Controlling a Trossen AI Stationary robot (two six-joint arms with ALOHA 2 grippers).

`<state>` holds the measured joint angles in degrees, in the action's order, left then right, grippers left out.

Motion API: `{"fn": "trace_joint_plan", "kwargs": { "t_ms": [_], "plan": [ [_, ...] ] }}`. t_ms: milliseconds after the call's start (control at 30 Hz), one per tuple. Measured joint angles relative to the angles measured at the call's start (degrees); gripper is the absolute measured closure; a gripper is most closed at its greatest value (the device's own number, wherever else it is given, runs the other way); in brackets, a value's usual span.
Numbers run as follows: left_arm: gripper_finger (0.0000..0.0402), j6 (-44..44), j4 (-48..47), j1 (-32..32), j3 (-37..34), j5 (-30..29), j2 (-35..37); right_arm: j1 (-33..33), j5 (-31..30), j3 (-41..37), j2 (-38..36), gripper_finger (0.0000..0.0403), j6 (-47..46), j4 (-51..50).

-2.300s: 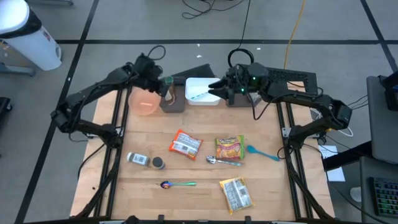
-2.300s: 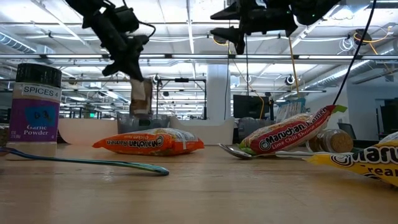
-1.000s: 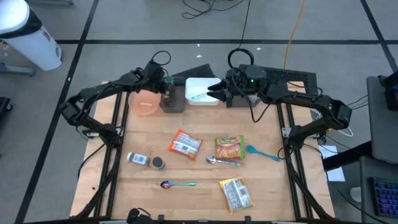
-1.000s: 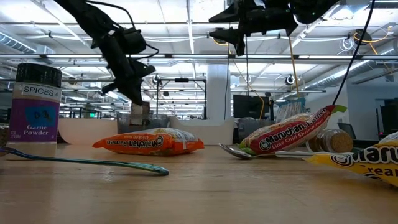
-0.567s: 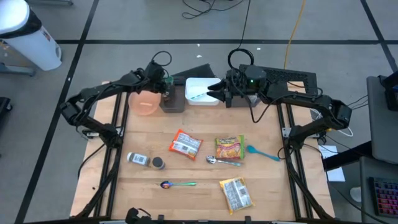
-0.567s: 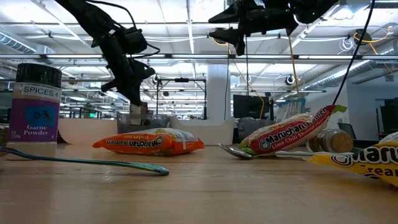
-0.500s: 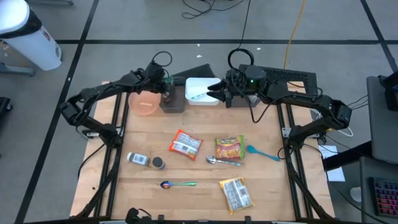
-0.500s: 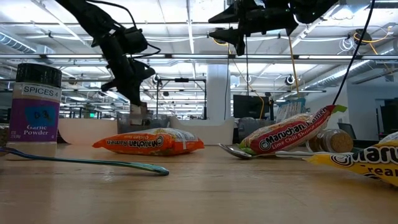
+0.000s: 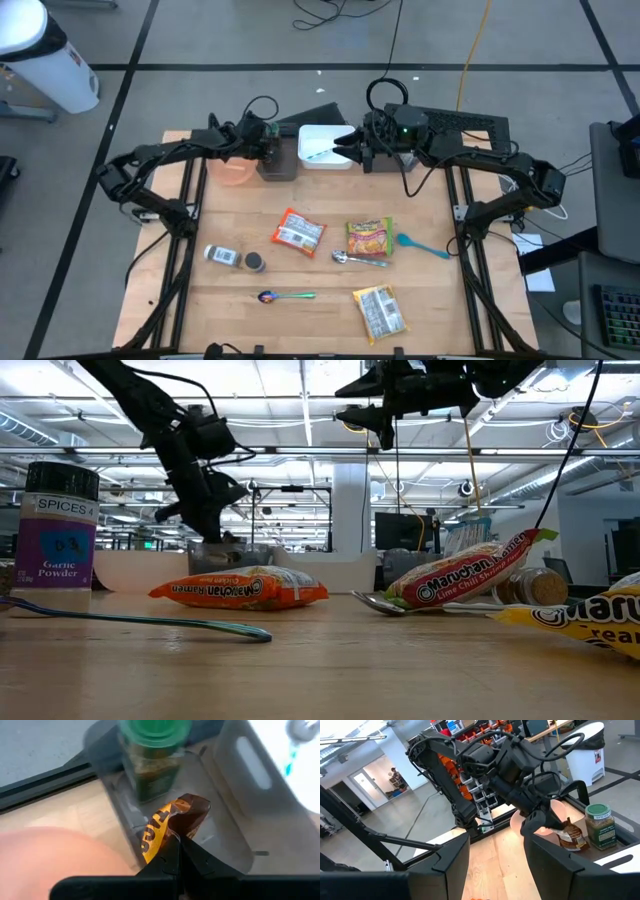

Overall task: Pick & Place Food Item
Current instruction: Put the orange seasoning pack into the left black bin

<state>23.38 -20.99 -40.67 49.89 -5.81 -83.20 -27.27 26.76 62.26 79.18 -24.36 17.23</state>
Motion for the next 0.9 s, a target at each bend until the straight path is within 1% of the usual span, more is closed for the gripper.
{"fn": "trace_joint_plan", "kwargs": {
  "t_ms": [167, 433, 900],
  "plan": [
    [0.0400, 0.8, 2.1, 1.0, -0.1, -0.4, 0.0, 0.0, 0.0, 0.0, 0.0, 0.0222, 0.0, 0.0],
    [0.0394, 2.7, 2.2, 0.2, -0.1, -2.2, 0.0, 0.0, 0.0, 0.0, 0.0, 0.0222, -0.5, 0.0],
    [0.0392, 4.0, 2.3, -0.6, -0.2, -1.9, 0.0, 0.8, 0.0, 0.0, 0.0, 0.0222, -0.4, -0.1]
  ]
}}
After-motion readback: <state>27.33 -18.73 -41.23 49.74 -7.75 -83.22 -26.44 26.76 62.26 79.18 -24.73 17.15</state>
